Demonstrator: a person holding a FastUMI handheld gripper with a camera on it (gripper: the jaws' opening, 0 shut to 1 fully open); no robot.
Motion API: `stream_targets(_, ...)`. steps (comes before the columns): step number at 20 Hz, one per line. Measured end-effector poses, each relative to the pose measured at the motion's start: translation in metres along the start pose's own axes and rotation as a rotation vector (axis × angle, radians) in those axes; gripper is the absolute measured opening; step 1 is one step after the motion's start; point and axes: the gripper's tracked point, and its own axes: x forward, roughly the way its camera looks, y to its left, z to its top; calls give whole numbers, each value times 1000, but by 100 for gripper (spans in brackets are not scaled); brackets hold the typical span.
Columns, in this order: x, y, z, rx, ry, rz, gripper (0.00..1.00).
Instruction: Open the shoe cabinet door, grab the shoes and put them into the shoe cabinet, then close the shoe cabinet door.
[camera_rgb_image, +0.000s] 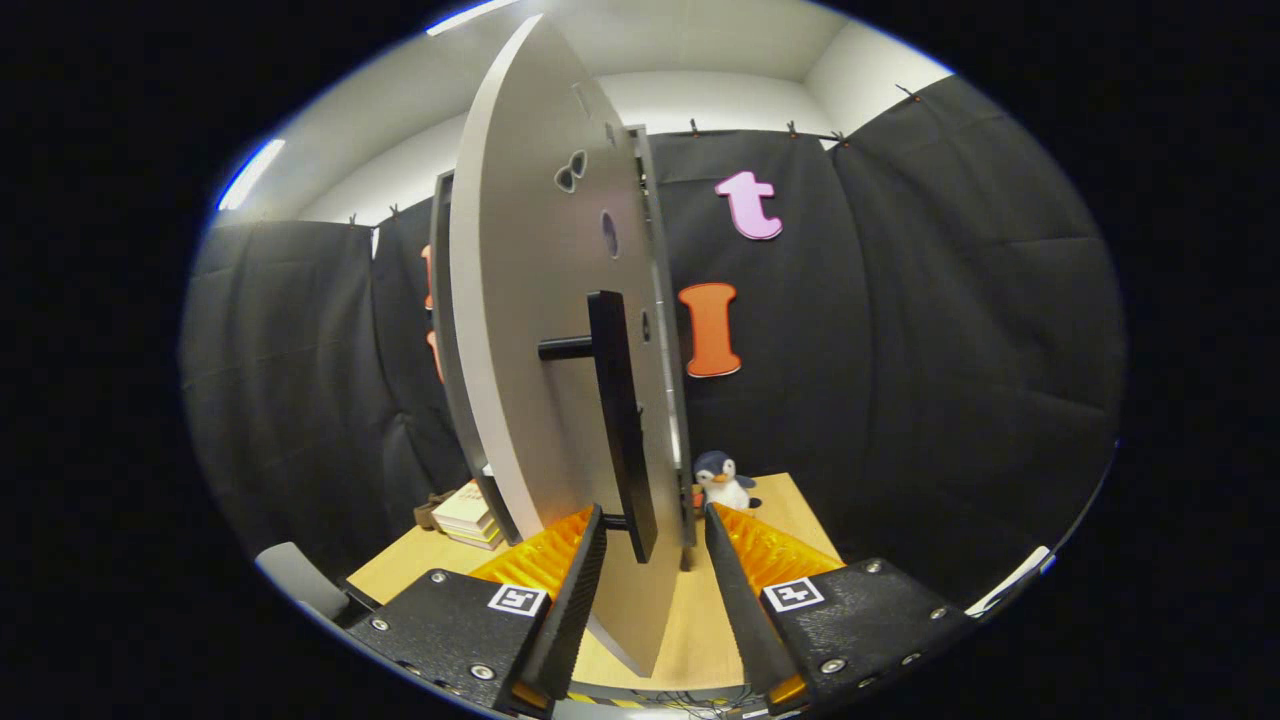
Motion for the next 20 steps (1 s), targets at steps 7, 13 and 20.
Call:
stream_targets(7,34,84,-3,-42,20,141,65)
stream_targets(13,78,136,-4,-50,16,198,69)
stream_targets(20,140,210,1,-96,-5,218,71)
